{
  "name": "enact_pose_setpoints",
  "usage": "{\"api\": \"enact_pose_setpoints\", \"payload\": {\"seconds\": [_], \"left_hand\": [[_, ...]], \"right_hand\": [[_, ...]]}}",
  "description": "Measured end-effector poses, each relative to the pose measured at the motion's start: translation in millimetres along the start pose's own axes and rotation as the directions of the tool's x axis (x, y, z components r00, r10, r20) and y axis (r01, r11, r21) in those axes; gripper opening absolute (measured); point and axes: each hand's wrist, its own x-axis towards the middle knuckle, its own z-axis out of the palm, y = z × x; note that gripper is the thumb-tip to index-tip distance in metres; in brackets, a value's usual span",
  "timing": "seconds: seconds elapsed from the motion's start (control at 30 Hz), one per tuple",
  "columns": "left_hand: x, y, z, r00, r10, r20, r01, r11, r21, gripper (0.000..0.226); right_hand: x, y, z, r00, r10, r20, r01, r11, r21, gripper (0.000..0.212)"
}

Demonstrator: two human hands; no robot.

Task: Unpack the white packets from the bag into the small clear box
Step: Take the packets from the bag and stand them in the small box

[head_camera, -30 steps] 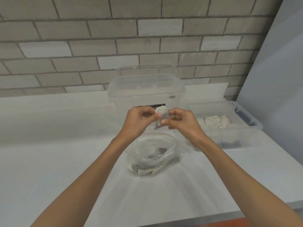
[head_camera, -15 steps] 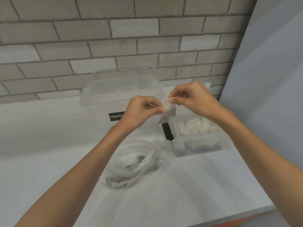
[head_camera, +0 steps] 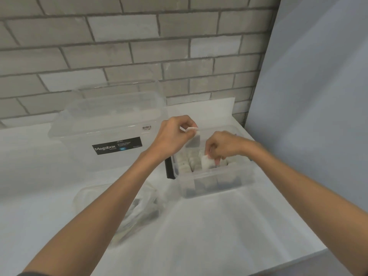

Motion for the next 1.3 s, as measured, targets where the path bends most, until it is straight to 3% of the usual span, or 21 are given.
{"api": "enact_pose_setpoints", "payload": {"seconds": [0.2,0.47,0.53,0.63,0.73,0.83,1.0,1.13,1.3], "left_hand": [[4.2,-5.4,1.6,1.0,-0.025,-0.018,0.025,1.0,0.006,0.005],[3.1,-17.1,3.6,0.999,-0.039,-0.013,0.039,0.999,0.023,0.006],[2.9,-17.7,6.4,0.999,-0.041,0.012,0.041,0.999,0.014,0.006],[5.0,-18.7,11.1,0.996,-0.061,0.072,0.061,0.998,0.008,0.007],[9.4,-18.6,17.5,0.987,-0.087,0.133,0.083,0.996,0.034,0.006],[11.8,-14.9,27.6,0.983,-0.106,0.148,0.104,0.994,0.026,0.01],[10.5,-7.2,44.8,0.969,-0.138,0.205,0.144,0.989,-0.015,0.028],[7.8,-10.2,43.0,0.947,-0.163,0.277,0.176,0.984,-0.024,0.023],[6.1,-9.7,28.0,0.96,-0.176,0.217,0.182,0.983,-0.008,0.015]], "right_hand": [[34.9,4.7,29.2,0.975,0.071,0.208,-0.051,0.994,-0.1,0.012],[44.8,3.3,46.8,0.973,0.064,0.223,-0.016,0.978,-0.21,0.016],[43.9,4.3,41.2,0.973,0.069,0.219,-0.038,0.989,-0.14,0.018],[35.8,7.5,20.0,0.991,0.071,0.117,-0.09,0.983,0.161,0.023],[17.1,9.2,-9.0,0.999,0.009,-0.053,0.011,0.933,0.36,0.029],[-0.8,8.8,-25.7,0.997,-0.076,0.007,0.066,0.902,0.427,0.034],[-2.9,12.7,-21.4,0.998,-0.068,0.015,0.06,0.946,0.317,0.018],[4.8,21.3,-16.0,0.998,-0.019,0.055,0.004,0.964,0.266,0.01],[19.0,30.6,-5.3,0.97,0.117,0.214,-0.145,0.982,0.12,0.015]]}}
